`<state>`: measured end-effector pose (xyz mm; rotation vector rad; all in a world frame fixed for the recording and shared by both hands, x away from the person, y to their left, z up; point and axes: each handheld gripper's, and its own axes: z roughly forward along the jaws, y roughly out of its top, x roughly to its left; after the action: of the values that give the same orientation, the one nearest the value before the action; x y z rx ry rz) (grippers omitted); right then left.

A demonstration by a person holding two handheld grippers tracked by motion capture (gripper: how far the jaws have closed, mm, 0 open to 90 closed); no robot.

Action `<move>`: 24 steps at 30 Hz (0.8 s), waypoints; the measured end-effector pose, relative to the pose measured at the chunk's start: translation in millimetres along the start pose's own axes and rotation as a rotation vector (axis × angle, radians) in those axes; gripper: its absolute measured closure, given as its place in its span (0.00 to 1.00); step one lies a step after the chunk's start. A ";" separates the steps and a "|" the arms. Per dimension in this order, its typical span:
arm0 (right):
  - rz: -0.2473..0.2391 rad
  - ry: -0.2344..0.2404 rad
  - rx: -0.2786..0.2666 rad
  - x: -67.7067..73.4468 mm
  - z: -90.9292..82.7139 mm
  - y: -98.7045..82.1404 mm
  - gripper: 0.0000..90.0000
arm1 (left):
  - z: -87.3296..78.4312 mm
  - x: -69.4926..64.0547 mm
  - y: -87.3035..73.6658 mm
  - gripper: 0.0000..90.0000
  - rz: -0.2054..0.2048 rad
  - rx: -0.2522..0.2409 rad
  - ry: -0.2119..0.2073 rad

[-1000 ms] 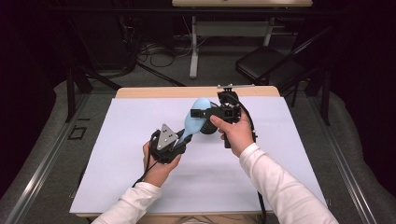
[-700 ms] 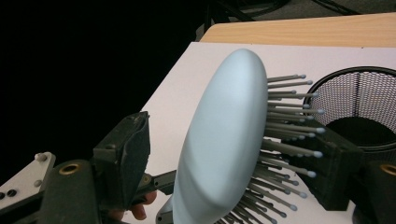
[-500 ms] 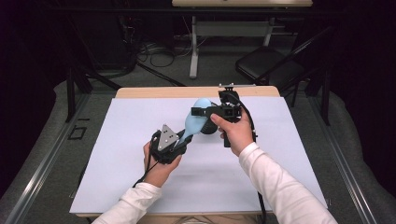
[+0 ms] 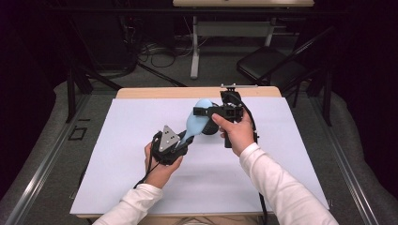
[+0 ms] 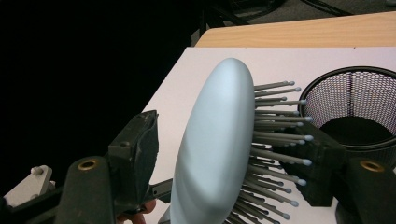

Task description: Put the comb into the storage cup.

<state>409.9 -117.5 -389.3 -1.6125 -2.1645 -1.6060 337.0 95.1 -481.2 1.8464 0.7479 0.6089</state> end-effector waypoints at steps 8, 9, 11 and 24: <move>0.037 -0.005 -0.017 -0.9 0.5 -1.4 0.39 | -0.2 0.2 -0.1 0.78 0.002 0.000 0.002; 0.037 -0.007 -0.016 -1.0 0.6 -1.3 0.40 | -0.3 0.4 -0.1 0.78 0.002 0.000 0.003; 0.040 -0.003 -0.016 -1.9 0.8 -1.3 0.40 | -0.3 0.8 -0.1 0.78 0.003 0.002 0.002; 0.070 0.005 -0.011 -6.3 0.7 -0.8 0.45 | 0.3 -0.5 -0.6 0.78 0.012 0.003 0.008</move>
<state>412.7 -121.4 -393.5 -1.6655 -2.0757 -1.6045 336.8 94.8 -481.9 1.8530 0.7443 0.6235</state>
